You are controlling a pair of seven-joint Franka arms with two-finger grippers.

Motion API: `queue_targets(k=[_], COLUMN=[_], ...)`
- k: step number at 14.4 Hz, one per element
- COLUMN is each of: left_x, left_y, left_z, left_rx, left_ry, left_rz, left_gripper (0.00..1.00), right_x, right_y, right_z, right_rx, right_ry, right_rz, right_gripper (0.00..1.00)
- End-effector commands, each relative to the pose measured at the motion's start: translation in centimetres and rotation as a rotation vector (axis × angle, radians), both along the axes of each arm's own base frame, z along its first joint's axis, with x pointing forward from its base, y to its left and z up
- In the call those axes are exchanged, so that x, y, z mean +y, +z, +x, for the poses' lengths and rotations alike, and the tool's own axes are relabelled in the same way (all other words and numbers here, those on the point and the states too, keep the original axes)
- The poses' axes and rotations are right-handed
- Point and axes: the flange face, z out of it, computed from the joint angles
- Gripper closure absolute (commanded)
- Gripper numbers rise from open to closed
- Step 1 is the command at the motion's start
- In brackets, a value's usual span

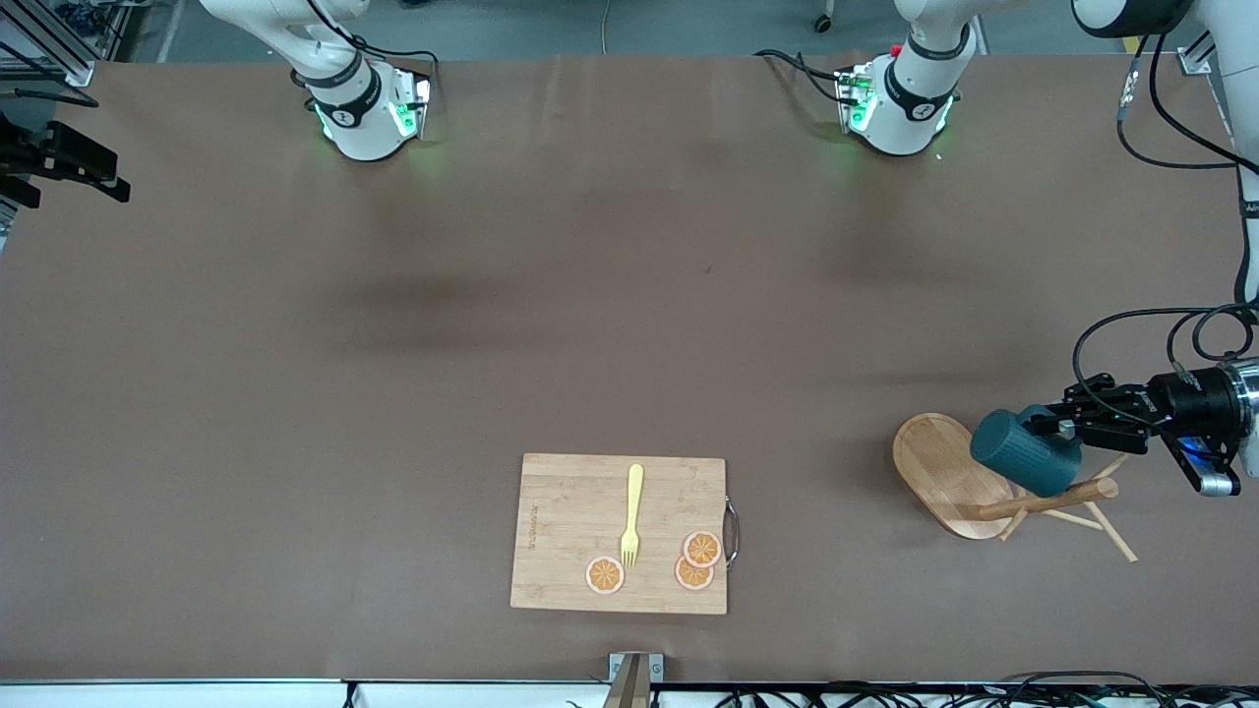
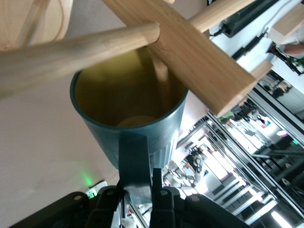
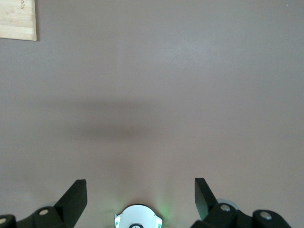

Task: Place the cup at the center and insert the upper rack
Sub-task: 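Hang the mug handle onto a stand peg with the left gripper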

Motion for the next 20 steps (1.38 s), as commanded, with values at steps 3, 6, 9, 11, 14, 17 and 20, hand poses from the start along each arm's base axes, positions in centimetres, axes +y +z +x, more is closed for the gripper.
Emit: queue_targets(k=[3,6,9,11,14,17,20], left_x=[1.3,1.7,2.3,2.3,1.8,1.1,-1.4], left_y=[-1.0,-1.7,-2.5,-2.9,-2.5,0.5,6.1], left_z=[-0.2,-0.2,-0.4,-0.4,-0.3,-0.2,-0.4], left_rx=[-0.062,-0.095,-0.109,-0.125,-0.098,-0.071,-0.059], left_ry=[-0.007,-0.013,-0.020,-0.027,-0.022,-0.014,-0.039], left_rz=[-0.060,-0.071,-0.078,-0.080,-0.080,-0.060,-0.002], left_gripper=[0.93,0.90,0.88,0.73,0.01,0.00,0.00], right_x=[0.0,0.0,0.0,0.0,0.0,0.0,0.0], right_y=[0.2,0.2,0.2,0.2,0.1,0.1,0.1], right_z=[-1.0,-1.0,-1.0,-1.0,-1.0,-1.0,-1.0], right_rx=[-0.002,-0.002,-0.002,-0.002,-0.001,-0.001,-0.001], right_ry=[0.012,0.012,0.012,0.012,0.012,0.012,0.012], right_rz=[-0.013,-0.013,-0.013,-0.013,-0.012,-0.012,-0.012], right_gripper=[0.00,0.00,0.00,0.00,0.00,0.00,0.00])
